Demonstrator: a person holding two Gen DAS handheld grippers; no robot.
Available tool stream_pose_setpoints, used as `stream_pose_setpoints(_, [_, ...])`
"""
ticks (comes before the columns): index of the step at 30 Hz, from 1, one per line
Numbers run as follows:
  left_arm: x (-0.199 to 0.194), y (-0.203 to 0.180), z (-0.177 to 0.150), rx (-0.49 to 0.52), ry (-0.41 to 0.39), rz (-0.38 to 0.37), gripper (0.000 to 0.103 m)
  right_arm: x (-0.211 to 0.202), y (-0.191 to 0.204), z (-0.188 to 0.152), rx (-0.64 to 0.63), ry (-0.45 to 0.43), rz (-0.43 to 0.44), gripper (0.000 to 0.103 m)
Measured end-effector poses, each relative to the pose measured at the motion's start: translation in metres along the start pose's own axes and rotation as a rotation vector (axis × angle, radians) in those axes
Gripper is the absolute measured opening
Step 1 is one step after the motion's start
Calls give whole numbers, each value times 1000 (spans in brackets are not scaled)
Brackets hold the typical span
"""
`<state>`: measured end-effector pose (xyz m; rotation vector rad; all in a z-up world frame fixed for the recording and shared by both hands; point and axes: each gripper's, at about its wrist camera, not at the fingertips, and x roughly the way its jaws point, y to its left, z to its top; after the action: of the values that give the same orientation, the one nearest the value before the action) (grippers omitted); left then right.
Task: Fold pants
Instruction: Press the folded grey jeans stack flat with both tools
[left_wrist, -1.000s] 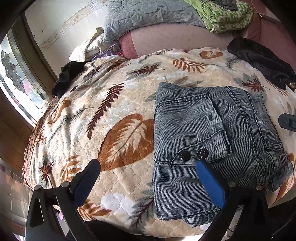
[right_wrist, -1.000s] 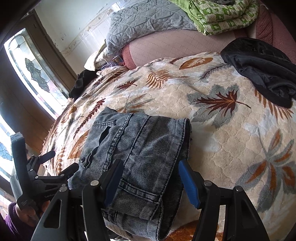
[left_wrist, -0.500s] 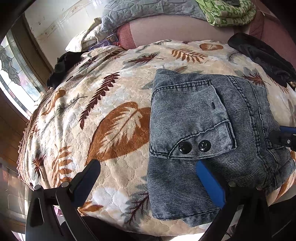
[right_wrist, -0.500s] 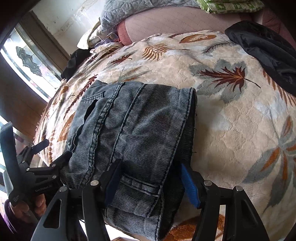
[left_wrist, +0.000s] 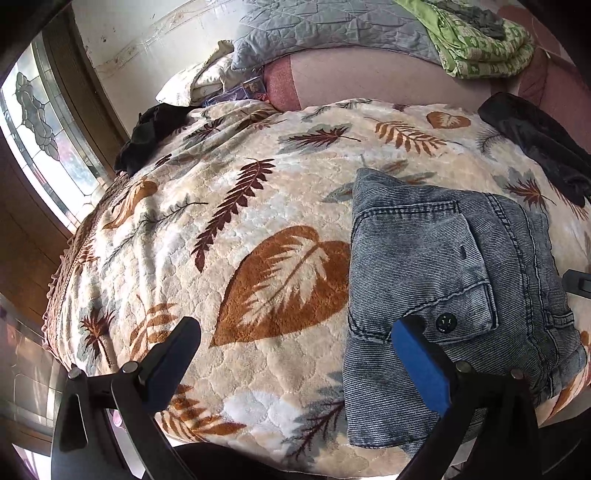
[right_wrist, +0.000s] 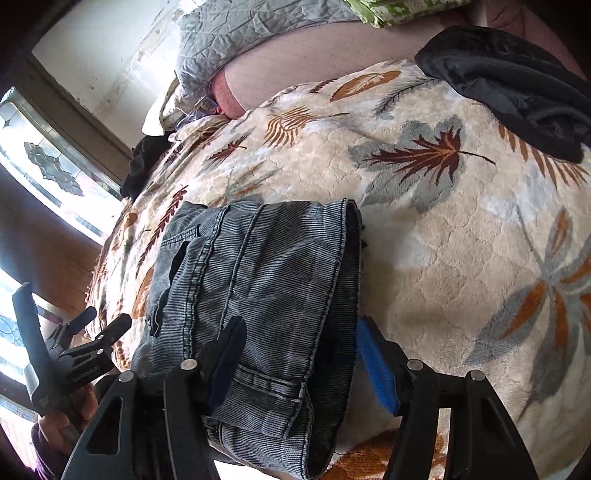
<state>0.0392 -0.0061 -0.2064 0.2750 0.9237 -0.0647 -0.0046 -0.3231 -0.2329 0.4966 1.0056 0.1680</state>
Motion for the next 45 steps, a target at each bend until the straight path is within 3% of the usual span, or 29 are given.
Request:
stream_pose_setpoints(3, [6,3,1,-6,18,-53,103,0,-4,1,20,-2,3,66])
stream_pose_setpoints(9, [26,5,9,8,79,-262,103,2,-20,3,98,4,29,69])
stream_pose_setpoints(17, [48,-6,19,72,128,-386,103,21,-32,6,161,58,49,72])
stream_pose_setpoints(19, [57,-5,21,58,150,-404,103,23,-30,9,165,57,76,77])
stream_pose_setpoints(23, [71,0,23,4,182,-510,103,32,-26,14,185,64,123,80])
stream_pose_setpoints(30, [78,-9,29,22,164,-653,103,53,-10,21,163,73,174,83])
stream_pose_setpoints(33, [80,-13,29,25,159,-661,103,57,5,21,101,62,154,83])
stream_pose_setpoints(35, [79,-10,31,2,157,-678,102,59,15,20,58,56,145,77])
stream_pose_setpoints(36, [79,-8,32,-9,156,-692,102,59,19,20,36,52,134,69])
stream_pose_setpoints(38, [75,-6,33,-27,148,-744,95,56,23,19,13,39,137,55])
stream_pose_setpoints(40, [69,-7,33,-15,123,-741,88,53,27,18,-6,26,144,45])
stream_pose_setpoints(44, [61,-8,36,-8,89,-727,74,44,35,15,-47,-12,134,38])
stream_pose_setpoints(45, [60,-7,37,-13,79,-725,67,41,36,15,-48,-21,138,37])
